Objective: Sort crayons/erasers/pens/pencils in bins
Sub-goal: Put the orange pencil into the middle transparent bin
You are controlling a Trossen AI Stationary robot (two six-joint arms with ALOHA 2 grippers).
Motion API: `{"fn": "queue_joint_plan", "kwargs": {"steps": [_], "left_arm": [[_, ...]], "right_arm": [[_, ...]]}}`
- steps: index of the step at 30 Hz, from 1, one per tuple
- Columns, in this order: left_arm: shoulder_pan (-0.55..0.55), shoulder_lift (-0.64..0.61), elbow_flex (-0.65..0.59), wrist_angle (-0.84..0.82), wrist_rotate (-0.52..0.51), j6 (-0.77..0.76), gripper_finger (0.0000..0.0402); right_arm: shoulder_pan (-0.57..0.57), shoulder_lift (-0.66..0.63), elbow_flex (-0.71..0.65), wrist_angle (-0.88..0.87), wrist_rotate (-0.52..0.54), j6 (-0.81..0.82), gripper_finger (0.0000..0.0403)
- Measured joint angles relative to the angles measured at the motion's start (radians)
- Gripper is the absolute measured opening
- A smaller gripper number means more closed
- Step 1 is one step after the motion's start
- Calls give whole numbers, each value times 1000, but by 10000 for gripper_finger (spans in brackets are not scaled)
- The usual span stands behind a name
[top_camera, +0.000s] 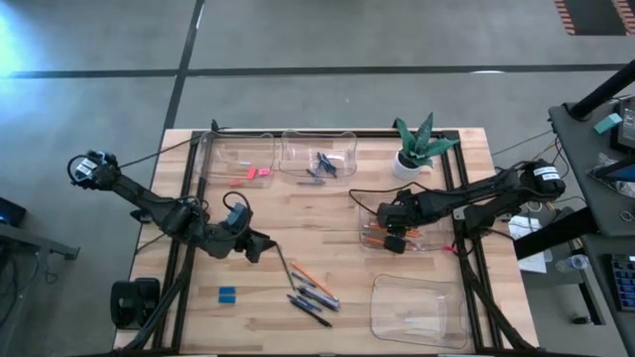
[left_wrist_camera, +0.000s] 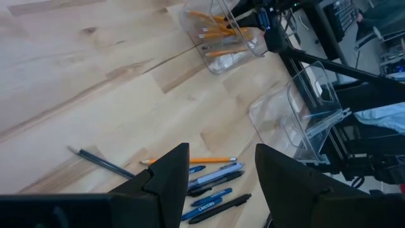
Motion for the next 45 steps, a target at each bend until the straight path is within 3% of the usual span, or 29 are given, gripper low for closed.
{"fn": "queue_joint_plan", "kwargs": {"steps": [7,12,20,27,33,39,45], "left_arm": [[0,0,0,-1,-2,0,168],[1,0,0,-3,-2,1,168],[1,0,0,-7,-2,20,168],[-1,0,0,-6,59,109,168],[-1,0,0,-8,156,170,168],[-8,0,0,-13,212,242,168],[-20,0,0,-15,244,270,168]], "right_arm": [[-3,0,111,-177,10,27,124],[-3,0,282,-339,63,59,133],[22,26,480,-153,89,271,119],[93,198,593,-134,124,363,118],[144,396,771,-144,122,411,116],[161,557,955,-241,122,418,116],[169,663,1045,-289,91,526,131]]}}
